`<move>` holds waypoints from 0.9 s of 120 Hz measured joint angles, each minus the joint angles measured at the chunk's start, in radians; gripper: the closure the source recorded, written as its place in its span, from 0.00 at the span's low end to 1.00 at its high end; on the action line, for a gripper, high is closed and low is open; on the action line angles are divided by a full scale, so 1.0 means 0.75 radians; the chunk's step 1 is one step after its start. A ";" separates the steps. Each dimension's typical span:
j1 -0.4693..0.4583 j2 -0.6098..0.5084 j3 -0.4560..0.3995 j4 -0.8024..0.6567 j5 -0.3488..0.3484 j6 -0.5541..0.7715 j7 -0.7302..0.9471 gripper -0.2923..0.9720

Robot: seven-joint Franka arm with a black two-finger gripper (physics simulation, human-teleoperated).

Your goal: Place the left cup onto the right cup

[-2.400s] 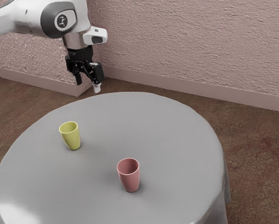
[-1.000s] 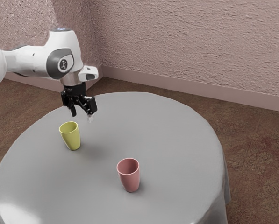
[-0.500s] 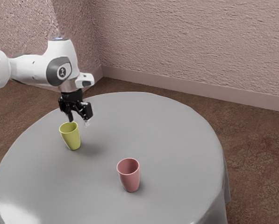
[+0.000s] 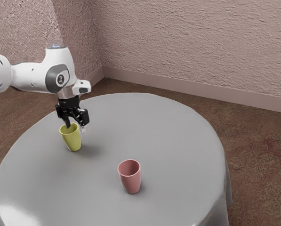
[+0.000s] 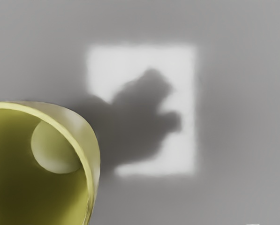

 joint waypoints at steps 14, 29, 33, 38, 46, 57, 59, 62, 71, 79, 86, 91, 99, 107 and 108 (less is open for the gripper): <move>0.005 0.011 -0.001 0.002 0.000 0.010 0.010 0.32; 0.012 0.023 -0.001 0.007 0.000 0.018 0.022 0.32; 0.013 0.027 -0.001 0.010 0.001 0.020 0.025 0.32; 0.013 0.032 -0.001 0.012 0.001 0.021 0.028 0.32; 0.012 0.039 -0.001 0.014 0.002 0.024 0.033 0.32; 0.013 0.048 -0.001 0.015 0.002 0.029 0.039 0.32; 0.013 0.050 -0.001 0.015 0.002 0.030 0.040 0.33; 0.013 0.052 -0.001 0.015 0.002 0.032 0.041 0.33; 0.012 0.060 -0.001 0.017 0.004 0.036 0.045 0.33; 0.011 0.065 -0.001 0.023 0.007 0.039 0.048 0.33; 0.011 0.070 -0.001 0.026 0.009 0.041 0.051 0.33; 0.011 0.074 -0.001 0.029 0.011 0.043 0.052 0.33; 0.012 0.080 -0.001 0.034 0.013 0.044 0.055 0.33; 0.012 0.085 -0.001 0.038 0.016 0.045 0.057 0.33; 0.012 0.086 -0.001 0.039 0.016 0.045 0.057 0.33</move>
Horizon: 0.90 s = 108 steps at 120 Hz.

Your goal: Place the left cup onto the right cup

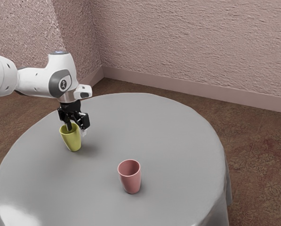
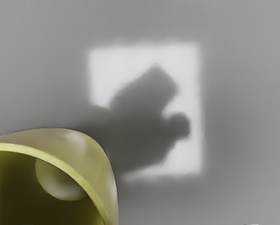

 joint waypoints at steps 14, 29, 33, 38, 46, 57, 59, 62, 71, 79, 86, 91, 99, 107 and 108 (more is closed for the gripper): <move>0.000 0.013 0.000 0.009 0.002 0.001 0.004 0.34; 0.000 0.017 0.001 0.010 0.003 0.002 0.007 0.38; 0.000 0.017 0.001 0.010 0.003 0.002 0.008 0.39; 0.000 0.018 0.002 0.010 0.002 0.002 0.008 0.41; 0.000 0.018 0.002 0.010 0.002 0.002 0.009 0.43; 0.000 0.022 0.003 0.010 0.001 0.003 0.011 0.46; 0.000 0.022 0.004 0.010 0.000 0.003 0.011 0.47; 0.000 0.023 0.004 0.010 0.000 0.003 0.011 0.48; 0.000 0.024 0.007 0.010 -0.001 0.003 0.012 0.50; 0.000 0.025 0.013 0.010 -0.001 0.003 0.012 0.52; 0.000 0.026 0.015 0.010 -0.002 0.002 0.013 0.54; 0.000 0.026 0.016 0.010 -0.002 0.002 0.013 0.55; 0.000 0.026 0.017 0.010 -0.003 0.001 0.013 0.58; 0.000 0.026 0.018 0.010 -0.003 0.001 0.014 0.62; 0.000 0.026 0.018 0.009 -0.003 0.001 0.014 0.62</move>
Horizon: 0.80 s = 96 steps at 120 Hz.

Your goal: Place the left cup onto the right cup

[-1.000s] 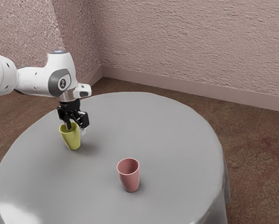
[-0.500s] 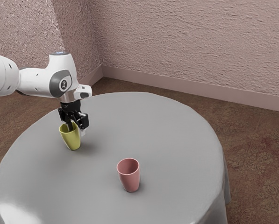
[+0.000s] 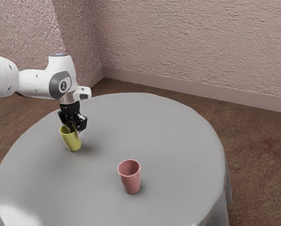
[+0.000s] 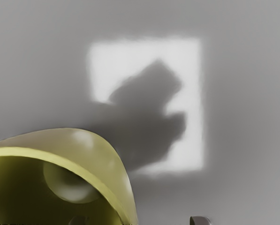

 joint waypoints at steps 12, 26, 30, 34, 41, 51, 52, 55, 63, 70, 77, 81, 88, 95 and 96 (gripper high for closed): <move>0.000 0.000 0.000 0.001 0.000 -0.001 0.000 0.67; -0.001 0.000 0.000 0.001 0.000 -0.001 0.001 0.73; 0.000 -0.001 0.000 0.001 0.000 -0.001 0.001 0.75; -0.001 -0.001 0.000 0.001 0.000 -0.001 0.001 0.76; -0.002 -0.001 0.000 0.001 0.000 0.000 0.001 0.79; -0.002 -0.002 0.002 0.001 0.000 0.000 0.002 0.81; -0.002 -0.002 0.002 0.001 0.000 0.000 0.002 0.81; -0.004 -0.002 0.006 0.001 0.000 0.000 0.002 0.82; -0.010 -0.002 0.019 0.000 0.001 0.000 0.001 0.83; -0.011 -0.002 0.024 -0.001 0.002 0.001 0.000 0.84; -0.013 -0.002 0.026 -0.001 0.003 0.001 -0.001 0.84; -0.014 -0.002 0.027 -0.001 0.003 0.001 -0.001 0.84; -0.015 -0.004 0.028 -0.003 0.004 0.001 -0.003 0.85; -0.017 -0.008 0.029 -0.003 0.004 0.000 -0.004 0.85; -0.017 -0.009 0.029 -0.003 0.005 0.000 -0.004 0.85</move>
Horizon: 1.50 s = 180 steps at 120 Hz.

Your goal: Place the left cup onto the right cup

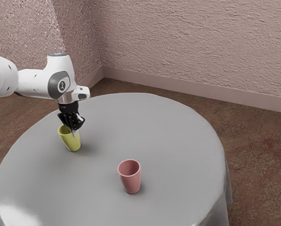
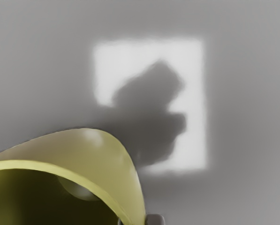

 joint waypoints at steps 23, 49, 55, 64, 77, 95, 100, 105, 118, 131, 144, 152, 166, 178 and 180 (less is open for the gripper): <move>-0.021 -0.034 0.000 -0.001 0.006 -0.018 -0.008 0.85; -0.081 -0.091 -0.006 0.000 0.014 -0.074 -0.019 0.85; -0.098 -0.102 -0.010 0.000 0.018 -0.089 -0.022 0.85; -0.125 -0.121 -0.019 0.000 0.024 -0.111 -0.026 0.85; -0.148 -0.144 -0.048 0.000 0.036 -0.135 -0.034 0.85; -0.155 -0.188 -0.127 0.000 0.092 -0.168 -0.056 0.85; -0.155 -0.198 -0.148 0.000 0.101 -0.176 -0.063 0.85; -0.155 -0.205 -0.168 0.000 0.111 -0.182 -0.070 0.85; -0.155 -0.229 -0.220 0.000 0.142 -0.194 -0.090 0.85; -0.155 -0.242 -0.265 0.000 0.175 -0.203 -0.112 0.85; -0.157 -0.247 -0.310 0.001 0.201 -0.206 -0.134 0.85; -0.159 -0.248 -0.337 0.002 0.209 -0.205 -0.146 0.85; -0.171 -0.250 -0.384 0.004 0.240 -0.201 -0.170 0.85; -0.178 -0.251 -0.418 0.010 0.256 -0.194 -0.189 0.85; -0.181 -0.251 -0.422 0.013 0.258 -0.193 -0.193 0.85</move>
